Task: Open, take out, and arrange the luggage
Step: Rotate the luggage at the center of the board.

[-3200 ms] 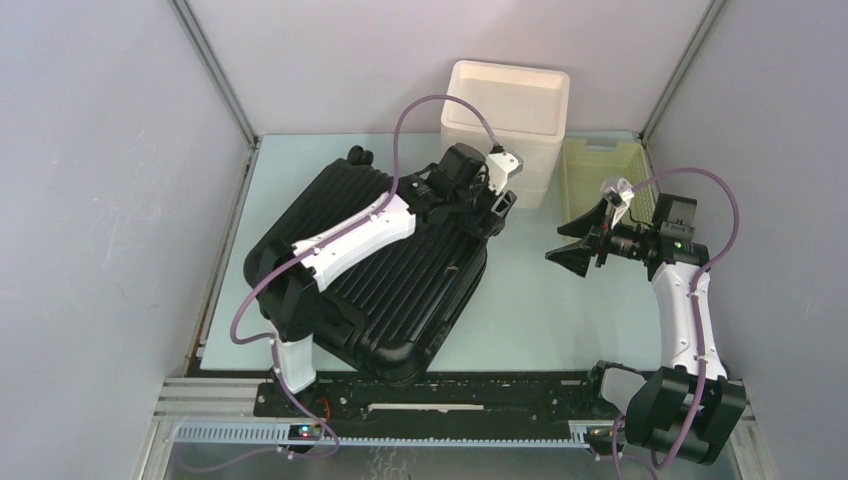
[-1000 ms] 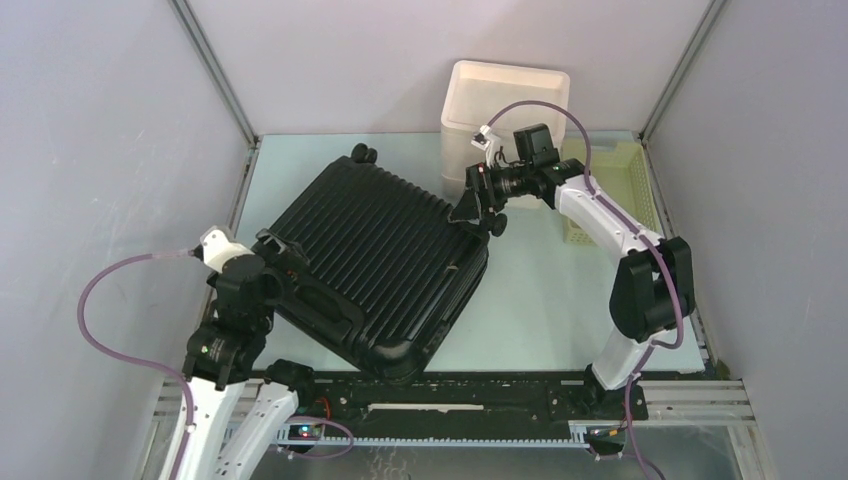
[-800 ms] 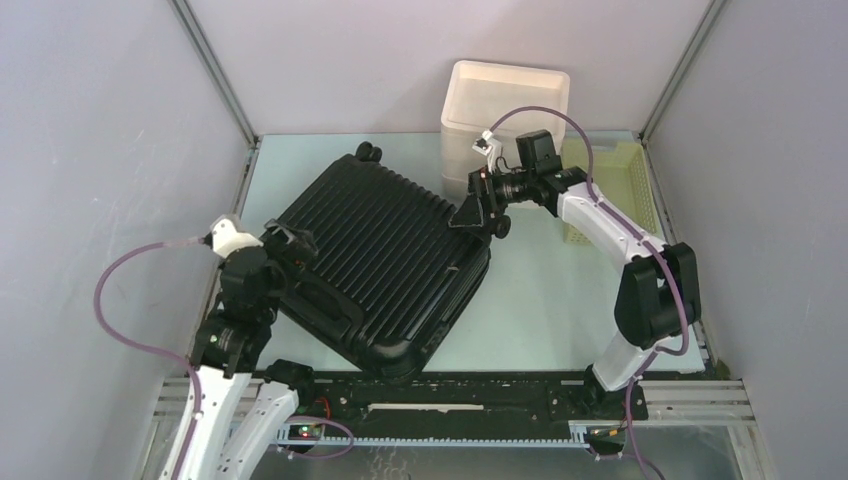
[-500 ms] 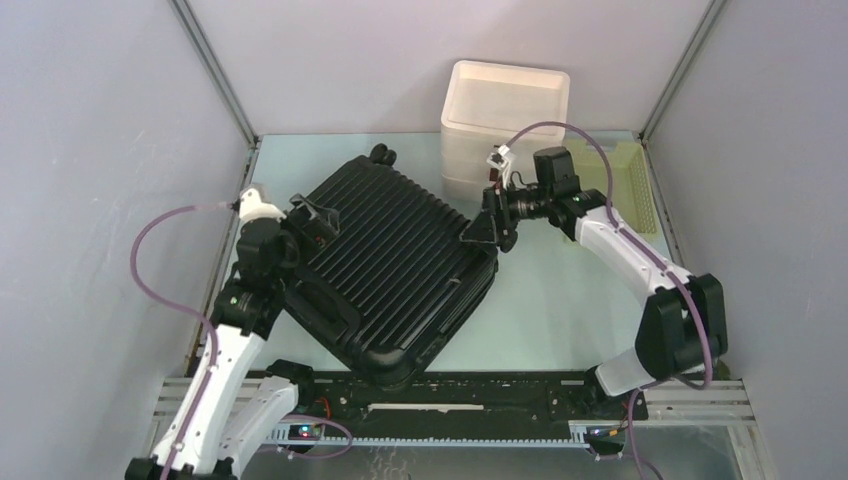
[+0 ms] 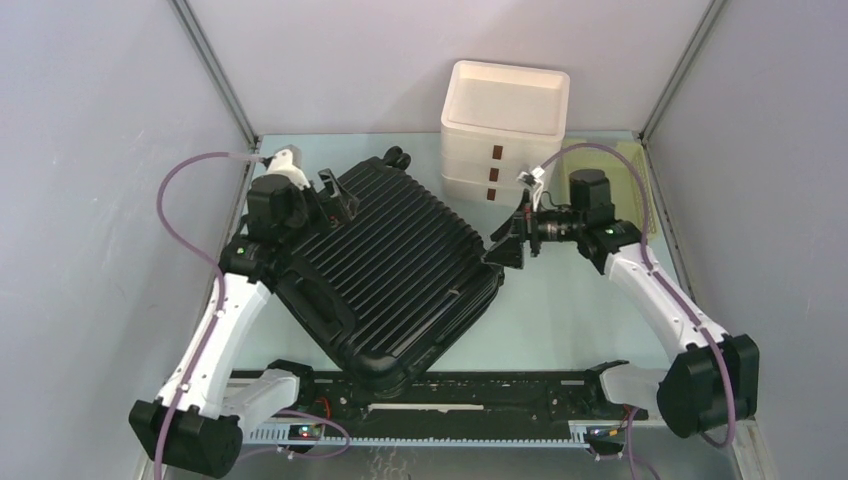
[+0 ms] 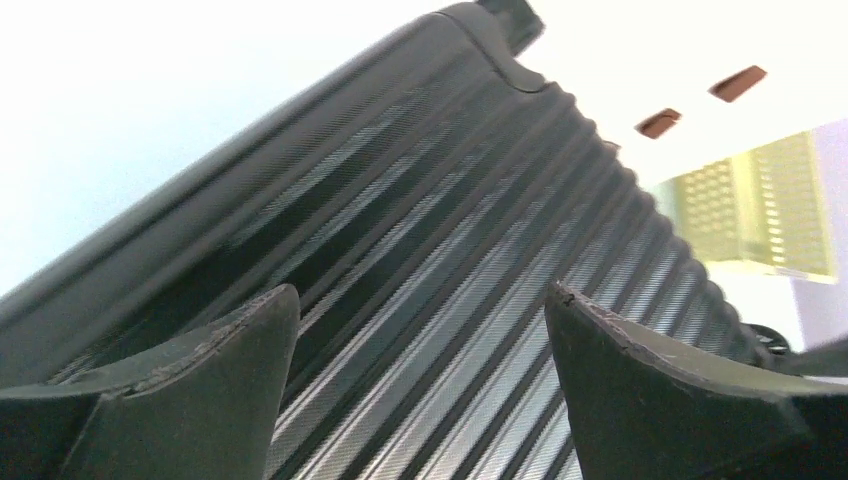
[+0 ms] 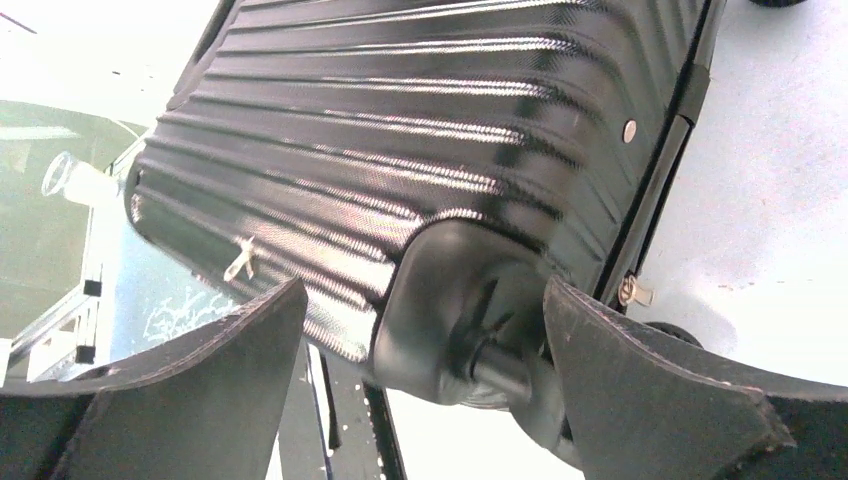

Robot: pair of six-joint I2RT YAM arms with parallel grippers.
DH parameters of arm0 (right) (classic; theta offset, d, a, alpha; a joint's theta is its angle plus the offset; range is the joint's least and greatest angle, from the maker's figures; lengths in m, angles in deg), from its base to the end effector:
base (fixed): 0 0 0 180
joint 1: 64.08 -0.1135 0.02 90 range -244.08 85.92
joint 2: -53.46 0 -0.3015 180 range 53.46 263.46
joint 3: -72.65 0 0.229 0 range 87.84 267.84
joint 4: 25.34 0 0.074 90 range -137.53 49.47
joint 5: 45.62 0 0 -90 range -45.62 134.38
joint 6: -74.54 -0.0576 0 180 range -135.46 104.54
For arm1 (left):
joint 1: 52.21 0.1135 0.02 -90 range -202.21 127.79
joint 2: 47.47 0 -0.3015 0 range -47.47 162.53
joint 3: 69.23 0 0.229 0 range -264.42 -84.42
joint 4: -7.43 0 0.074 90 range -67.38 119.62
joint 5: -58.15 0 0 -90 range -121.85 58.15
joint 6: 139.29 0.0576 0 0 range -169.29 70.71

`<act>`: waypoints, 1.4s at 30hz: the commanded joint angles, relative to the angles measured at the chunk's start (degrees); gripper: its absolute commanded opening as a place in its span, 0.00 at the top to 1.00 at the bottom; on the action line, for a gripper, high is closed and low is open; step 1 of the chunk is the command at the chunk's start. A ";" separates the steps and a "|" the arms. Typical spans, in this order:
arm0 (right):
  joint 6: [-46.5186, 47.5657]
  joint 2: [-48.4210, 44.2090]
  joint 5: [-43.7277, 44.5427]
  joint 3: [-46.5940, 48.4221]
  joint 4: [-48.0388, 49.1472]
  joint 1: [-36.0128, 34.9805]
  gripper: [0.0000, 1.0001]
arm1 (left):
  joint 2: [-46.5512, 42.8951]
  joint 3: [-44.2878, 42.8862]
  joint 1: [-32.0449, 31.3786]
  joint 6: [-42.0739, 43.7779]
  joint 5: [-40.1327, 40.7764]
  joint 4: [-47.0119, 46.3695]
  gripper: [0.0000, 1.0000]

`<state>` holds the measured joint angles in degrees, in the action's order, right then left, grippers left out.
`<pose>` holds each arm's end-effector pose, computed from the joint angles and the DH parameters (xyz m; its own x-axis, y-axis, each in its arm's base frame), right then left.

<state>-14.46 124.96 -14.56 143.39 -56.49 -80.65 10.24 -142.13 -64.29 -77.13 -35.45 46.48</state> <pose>0.2173 0.1161 0.3416 -0.4918 -0.1557 -0.8567 -0.8528 0.2845 0.4379 0.1950 -0.0454 0.3752 -0.4735 -0.3753 -0.7968 0.0496 0.8919 -0.4496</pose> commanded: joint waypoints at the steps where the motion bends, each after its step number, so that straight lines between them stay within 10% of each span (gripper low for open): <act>1: 6.56 -5.08 -8.43 -0.44 -4.80 5.60 0.01 | -5.80 -6.16 1.70 9.96 8.23 12.04 0.03; 18: 21.14 -8.93 -15.56 -4.04 -11.27 16.05 0.00 | -31.13 2.05 1.70 -12.34 26.34 39.12 0.00; 30: 21.11 -9.28 -16.71 -4.84 -10.83 17.79 0.00 | -28.15 13.03 1.70 -20.47 18.62 29.62 0.01; 36: 21.53 -9.59 -17.14 -4.84 -11.07 18.27 0.00 | -24.80 13.36 1.79 -18.86 20.23 23.27 0.24; 42: 22.20 -8.73 -16.03 -2.83 -10.18 17.38 0.00 | -19.89 12.14 2.33 -15.18 19.39 16.70 0.26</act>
<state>6.08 116.26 -30.34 138.74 -67.88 -62.67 -13.74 -130.81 -62.45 -95.95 -14.27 70.26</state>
